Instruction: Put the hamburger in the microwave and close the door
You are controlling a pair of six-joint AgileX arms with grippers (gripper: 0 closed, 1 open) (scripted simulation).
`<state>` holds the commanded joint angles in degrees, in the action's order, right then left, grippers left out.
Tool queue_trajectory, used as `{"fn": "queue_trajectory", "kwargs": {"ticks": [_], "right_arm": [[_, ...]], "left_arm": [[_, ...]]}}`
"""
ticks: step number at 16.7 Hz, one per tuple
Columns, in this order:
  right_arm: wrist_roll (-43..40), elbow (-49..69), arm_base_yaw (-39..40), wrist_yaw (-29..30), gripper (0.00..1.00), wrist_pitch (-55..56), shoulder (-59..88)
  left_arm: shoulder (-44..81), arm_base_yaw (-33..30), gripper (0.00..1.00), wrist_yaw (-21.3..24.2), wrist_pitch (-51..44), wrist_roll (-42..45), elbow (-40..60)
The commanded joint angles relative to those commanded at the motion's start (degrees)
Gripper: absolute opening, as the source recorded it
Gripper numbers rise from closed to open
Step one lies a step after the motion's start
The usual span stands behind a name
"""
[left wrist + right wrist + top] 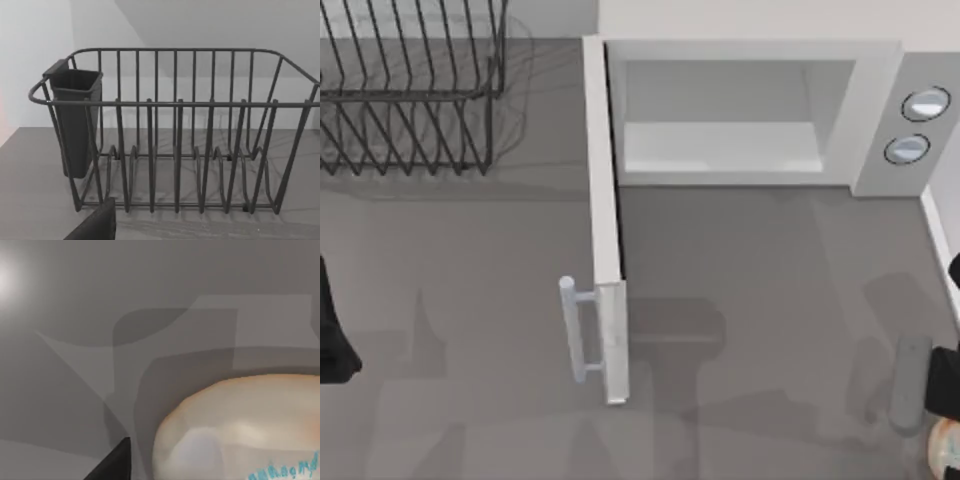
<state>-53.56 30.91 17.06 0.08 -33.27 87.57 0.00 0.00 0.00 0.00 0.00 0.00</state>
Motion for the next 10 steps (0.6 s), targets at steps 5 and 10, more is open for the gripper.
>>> {"fn": "queue_trajectory", "kwargs": {"ticks": [5, 10], "right_arm": [[0.00, 0.00, 0.00, 0.00, 0.17, 0.00, 0.00], [0.00, 0.00, 0.00, 0.00, 0.00, 0.00, 0.00]], "left_arm": [[0.00, 0.00, 1.00, 0.00, 0.00, 0.00, 0.00], [0.00, 0.00, 1.00, 0.00, 0.00, 0.00, 0.00]]}}
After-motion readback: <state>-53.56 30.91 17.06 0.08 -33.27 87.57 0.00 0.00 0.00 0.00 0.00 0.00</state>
